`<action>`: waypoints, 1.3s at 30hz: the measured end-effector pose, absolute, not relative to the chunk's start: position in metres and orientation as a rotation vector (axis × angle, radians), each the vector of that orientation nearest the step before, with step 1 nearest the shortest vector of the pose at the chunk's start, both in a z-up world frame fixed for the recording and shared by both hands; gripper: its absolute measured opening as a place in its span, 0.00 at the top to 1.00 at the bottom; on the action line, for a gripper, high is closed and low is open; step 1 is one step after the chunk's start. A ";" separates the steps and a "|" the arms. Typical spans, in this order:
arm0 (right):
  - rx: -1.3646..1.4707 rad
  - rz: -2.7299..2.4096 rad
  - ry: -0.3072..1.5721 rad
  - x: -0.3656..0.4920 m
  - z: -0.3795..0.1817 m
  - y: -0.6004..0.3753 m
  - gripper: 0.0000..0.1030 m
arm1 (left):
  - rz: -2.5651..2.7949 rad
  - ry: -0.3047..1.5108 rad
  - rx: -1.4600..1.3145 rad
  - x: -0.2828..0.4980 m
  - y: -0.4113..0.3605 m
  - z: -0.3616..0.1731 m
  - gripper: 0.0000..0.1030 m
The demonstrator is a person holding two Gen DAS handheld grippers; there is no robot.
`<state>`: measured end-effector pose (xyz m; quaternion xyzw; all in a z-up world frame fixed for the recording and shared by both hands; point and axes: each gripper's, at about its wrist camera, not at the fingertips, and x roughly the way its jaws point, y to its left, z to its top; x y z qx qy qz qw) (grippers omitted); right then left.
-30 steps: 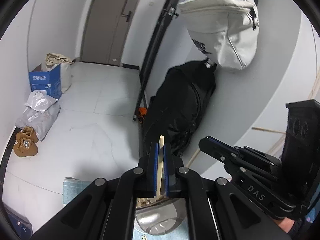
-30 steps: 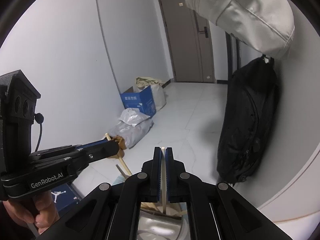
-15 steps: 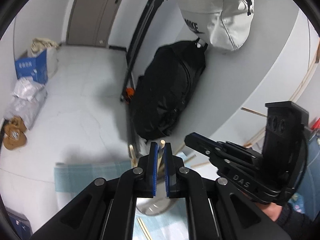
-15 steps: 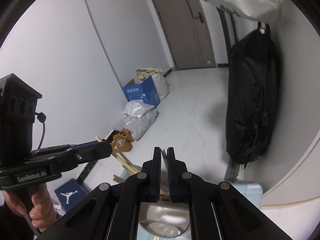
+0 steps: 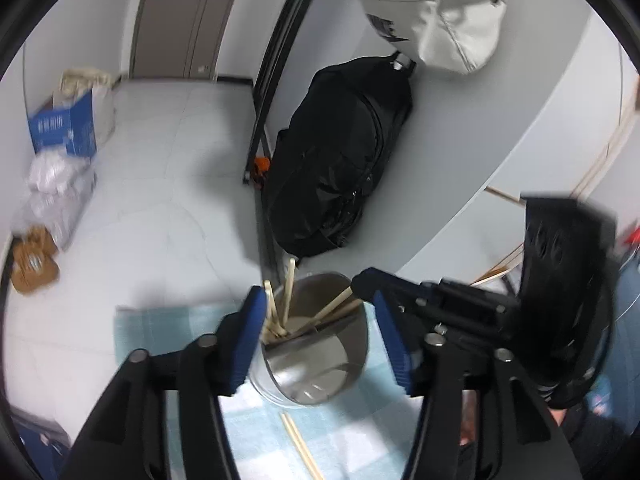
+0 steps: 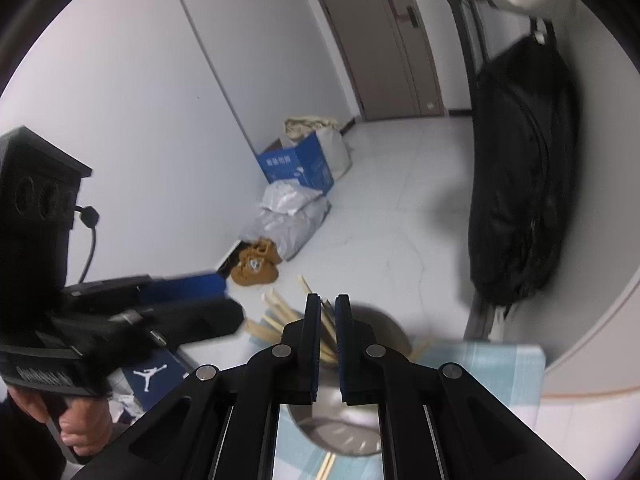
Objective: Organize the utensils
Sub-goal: 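Open the left and right grippers to drop both chopsticks into the holder, then move the open right gripper down to the chopsticks on the cloth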
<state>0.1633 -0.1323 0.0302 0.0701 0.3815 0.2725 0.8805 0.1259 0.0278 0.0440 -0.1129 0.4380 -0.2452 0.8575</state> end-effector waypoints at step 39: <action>0.232 0.516 0.520 0.009 0.057 -0.181 0.09 | -0.202 0.610 -0.198 0.003 0.038 0.068 0.21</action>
